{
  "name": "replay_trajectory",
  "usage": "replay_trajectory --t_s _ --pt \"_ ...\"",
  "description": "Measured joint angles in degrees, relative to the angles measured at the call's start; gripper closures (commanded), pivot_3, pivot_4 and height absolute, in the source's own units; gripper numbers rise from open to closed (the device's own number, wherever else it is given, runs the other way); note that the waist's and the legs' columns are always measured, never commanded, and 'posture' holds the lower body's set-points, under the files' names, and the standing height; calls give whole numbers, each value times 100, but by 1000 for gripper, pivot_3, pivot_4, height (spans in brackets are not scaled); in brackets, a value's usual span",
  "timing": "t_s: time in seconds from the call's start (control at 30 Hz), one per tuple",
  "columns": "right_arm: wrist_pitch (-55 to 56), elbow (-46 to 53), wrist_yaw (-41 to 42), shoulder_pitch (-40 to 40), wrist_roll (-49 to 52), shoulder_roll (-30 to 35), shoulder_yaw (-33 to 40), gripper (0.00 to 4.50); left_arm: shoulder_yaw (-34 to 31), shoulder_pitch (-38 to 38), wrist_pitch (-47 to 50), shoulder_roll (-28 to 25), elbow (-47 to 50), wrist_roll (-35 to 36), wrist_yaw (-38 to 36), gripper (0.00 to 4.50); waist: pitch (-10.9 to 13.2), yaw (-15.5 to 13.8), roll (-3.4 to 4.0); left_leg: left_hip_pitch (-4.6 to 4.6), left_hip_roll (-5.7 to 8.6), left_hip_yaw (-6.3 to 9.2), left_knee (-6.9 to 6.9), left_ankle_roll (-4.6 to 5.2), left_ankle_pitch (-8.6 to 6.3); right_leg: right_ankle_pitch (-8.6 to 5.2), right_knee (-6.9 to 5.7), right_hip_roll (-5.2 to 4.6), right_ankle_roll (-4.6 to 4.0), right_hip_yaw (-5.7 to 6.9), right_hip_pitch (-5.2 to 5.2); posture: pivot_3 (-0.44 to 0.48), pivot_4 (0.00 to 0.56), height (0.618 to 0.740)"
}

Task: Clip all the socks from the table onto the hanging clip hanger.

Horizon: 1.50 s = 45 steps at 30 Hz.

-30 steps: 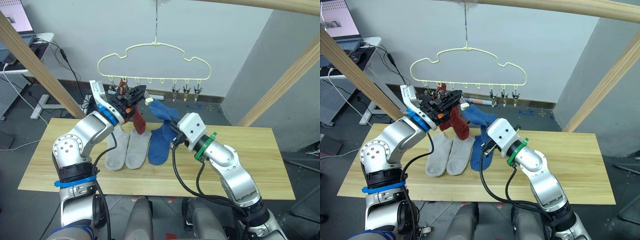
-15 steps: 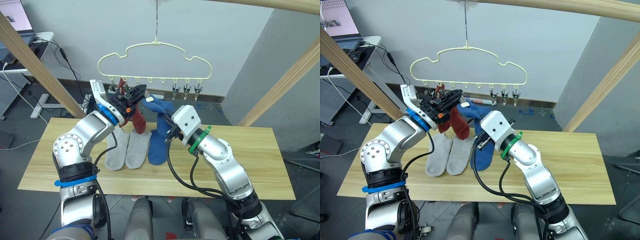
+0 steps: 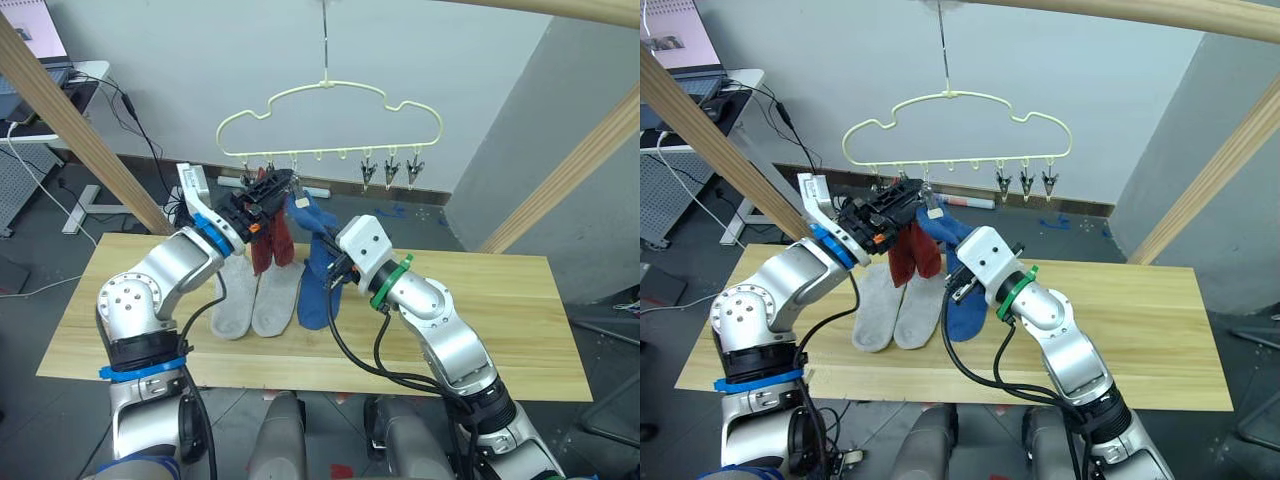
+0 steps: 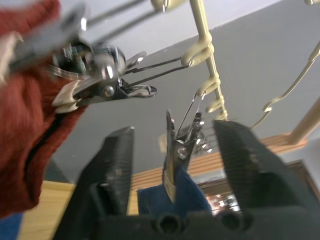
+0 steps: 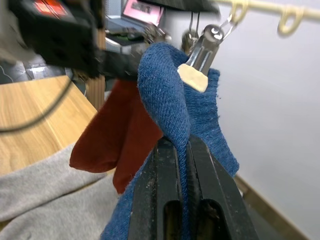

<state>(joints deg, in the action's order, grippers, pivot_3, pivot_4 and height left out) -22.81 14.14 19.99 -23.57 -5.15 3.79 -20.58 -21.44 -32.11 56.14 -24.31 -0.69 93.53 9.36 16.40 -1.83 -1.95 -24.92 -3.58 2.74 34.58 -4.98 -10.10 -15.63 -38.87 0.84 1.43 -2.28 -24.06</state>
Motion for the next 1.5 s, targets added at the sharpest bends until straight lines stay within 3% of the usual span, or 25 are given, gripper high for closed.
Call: replay_trajectory --t_s 0.03,0.07,0.17,0.23,0.33,0.47,0.63,0.73,0.77,0.83,0.9,1.0,1.5 --pt "-25 -101 -86 -1 41 -95 122 4500 87 89 106 -183 157 -59 2 189 0 -4 0 0 -1 0 -6 0 0 0 1 0 0 0 0 229 268 740" --pt "-64 -199 -185 -11 91 -201 273 4500 192 205 241 -347 354 -101 1 189 0 -17 0 0 0 1 -9 -1 0 0 1 -1 0 0 0 241 266 740" --pt "-152 -360 -251 -42 291 -308 572 3729 528 478 620 -716 852 -118 -92 155 2 -102 -1 -1 1 0 -14 -1 0 0 5 -3 0 1 -2 253 267 740" --pt "-158 -406 -215 -41 438 -327 643 3076 658 655 779 -1025 1177 -241 -257 155 2 -124 0 0 -1 0 -22 -1 0 -1 6 -3 -1 1 -4 260 269 740" --pt "-188 -420 -170 46 731 -444 836 2005 995 970 698 -1588 1894 -1321 -535 155 3 -155 3 6 0 -3 -41 -5 2 -4 8 -2 -7 -3 -8 277 268 740" --pt "-377 -344 -278 424 901 -334 1098 621 1004 1584 -96 -1502 2596 -2417 -1109 155 5 -263 6 5 -1 -16 -61 -5 3 -6 31 -8 -10 -7 -12 286 269 740" --pt "-806 150 -422 628 944 -178 1320 621 1377 2152 -632 -1757 2725 -3683 -1867 155 11 -298 16 3 -2 -23 -68 -6 2 -13 34 -9 -21 -11 -19 284 278 740" --pt "-1184 630 -724 644 1072 -293 1626 1161 1320 2316 -1098 -1432 2744 -3722 -2597 155 14 -318 17 -4 -5 -22 -68 -6 2 -13 35 -12 -22 -9 -23 280 284 740" --pt "-1259 762 -802 603 1090 -303 1673 1472 1290 2320 -1236 -1456 2753 -3769 -2817 155 15 -324 19 -4 -6 -20 -68 -6 2 -13 36 -11 -22 -10 -24 276 287 740" --pt "-1293 913 -929 447 1074 -295 1690 1472 1269 2325 -1601 -1614 2762 -4123 -3311 155 19 -310 25 -1 -7 -21 -68 -6 2 -16 33 -4 -26 -10 -25 270 288 740" --pt "-1287 933 -1027 299 1063 -306 1674 1840 1292 2282 -1969 -1653 2737 -4506 -3675 155 22 -297 30 -1 -6 -24 -68 -5 1 -18 32 -4 -29 -10 -25 265 288 740" --pt "-1267 911 -1122 45 1056 -383 1648 2674 1443 2097 -2433 -1604 2661 -4992 -4036 155 23 -281 32 -3 -4 -27 -68 -4 1 -18 35 -4 -30 -11 -25 262 289 740" --pt "-1072 37 -1680 -765 1044 -714 1728 2674 1415 1629 -2489 -1141 2411 -5073 -4250 155 26 -271 35 -6 -6 -25 -67 -3 1 -19 27 0 -28 -7 -27 275 299 740"
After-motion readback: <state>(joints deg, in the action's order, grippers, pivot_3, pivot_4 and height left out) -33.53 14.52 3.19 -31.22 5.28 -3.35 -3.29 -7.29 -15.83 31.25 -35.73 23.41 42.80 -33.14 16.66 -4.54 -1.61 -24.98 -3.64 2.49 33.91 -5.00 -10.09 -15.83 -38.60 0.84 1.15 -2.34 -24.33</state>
